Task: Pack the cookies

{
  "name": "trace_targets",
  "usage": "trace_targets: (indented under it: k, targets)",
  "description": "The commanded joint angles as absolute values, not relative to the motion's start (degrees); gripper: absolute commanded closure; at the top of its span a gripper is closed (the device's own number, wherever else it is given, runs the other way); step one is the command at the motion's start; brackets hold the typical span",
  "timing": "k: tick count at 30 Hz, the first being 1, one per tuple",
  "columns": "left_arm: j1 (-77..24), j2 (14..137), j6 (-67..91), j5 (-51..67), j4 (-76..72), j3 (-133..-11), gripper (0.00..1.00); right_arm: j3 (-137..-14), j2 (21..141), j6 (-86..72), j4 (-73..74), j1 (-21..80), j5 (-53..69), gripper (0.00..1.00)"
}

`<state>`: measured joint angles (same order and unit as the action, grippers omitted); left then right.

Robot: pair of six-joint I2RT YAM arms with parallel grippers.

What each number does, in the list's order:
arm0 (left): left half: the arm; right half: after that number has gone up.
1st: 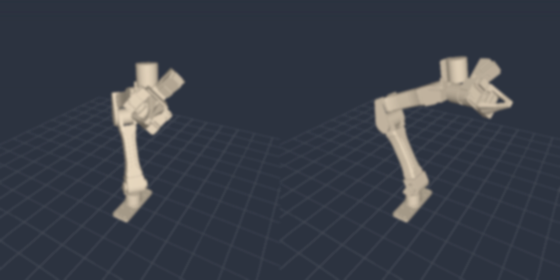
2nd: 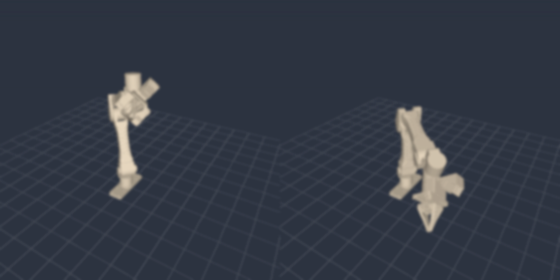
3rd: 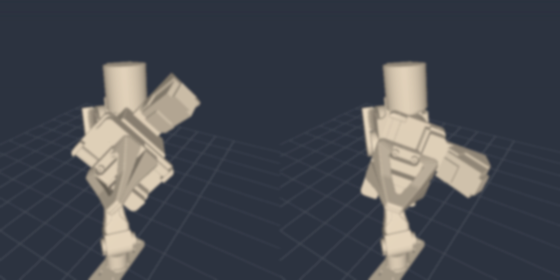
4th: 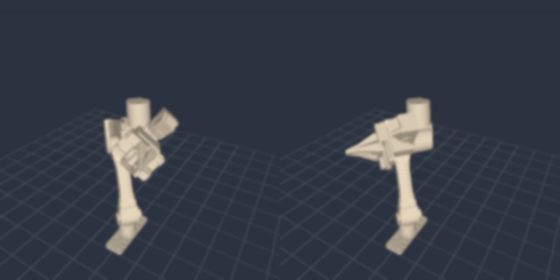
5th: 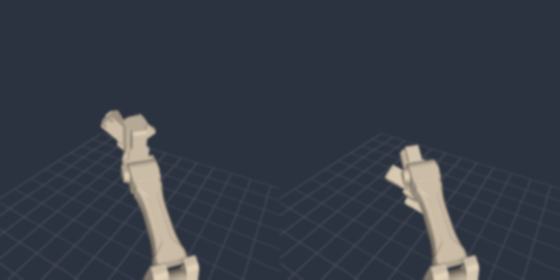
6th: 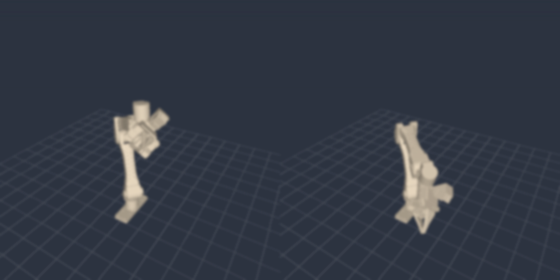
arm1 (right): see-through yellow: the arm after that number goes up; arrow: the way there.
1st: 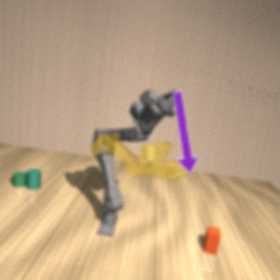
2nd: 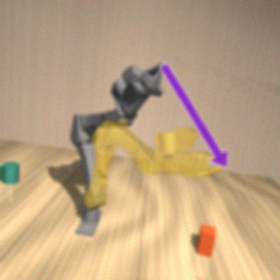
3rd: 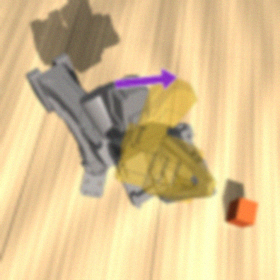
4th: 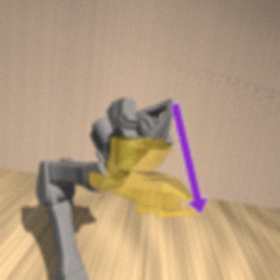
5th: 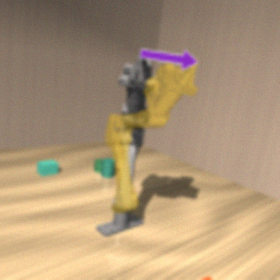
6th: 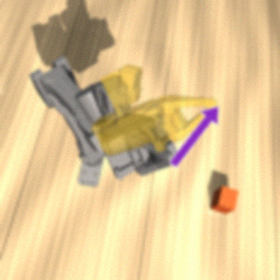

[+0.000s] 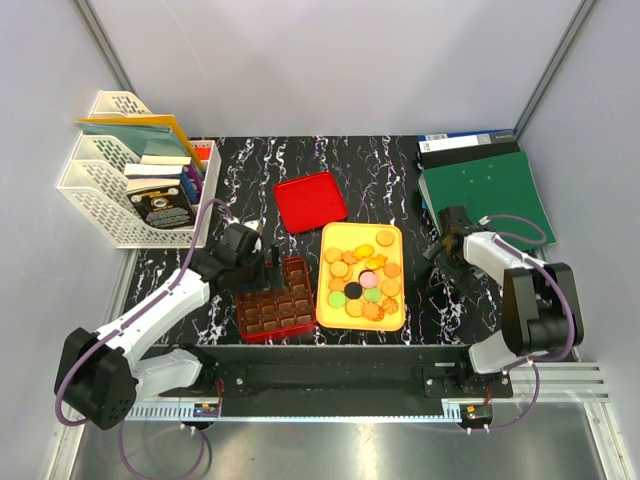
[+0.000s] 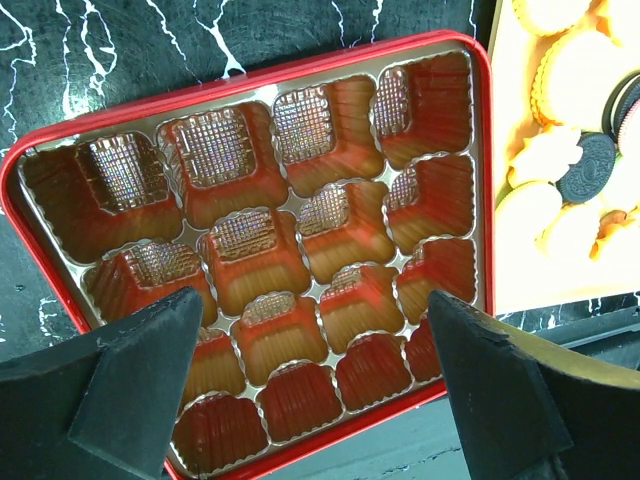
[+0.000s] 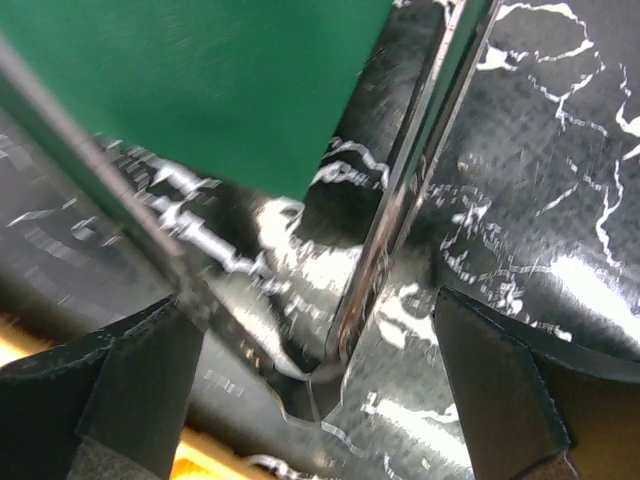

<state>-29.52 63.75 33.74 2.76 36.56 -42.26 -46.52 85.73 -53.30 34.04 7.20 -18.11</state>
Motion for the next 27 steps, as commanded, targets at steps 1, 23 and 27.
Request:
trace_targets:
  k: [1,23,27]
  targets:
    - [-29.8,62.7,33.9,2.2,36.0,-42.0,0.01,-49.7,90.2,-51.8,33.1,5.8,-21.7,0.0]
    - [-30.1,64.5,34.7,0.9,36.4,-43.9,0.01,-49.6,89.2,-47.4,34.8,5.6,-20.6,0.71]
    - [-30.0,64.9,34.7,0.9,36.3,-44.2,0.01,-49.8,83.2,-46.1,37.0,6.0,-19.2,0.84]
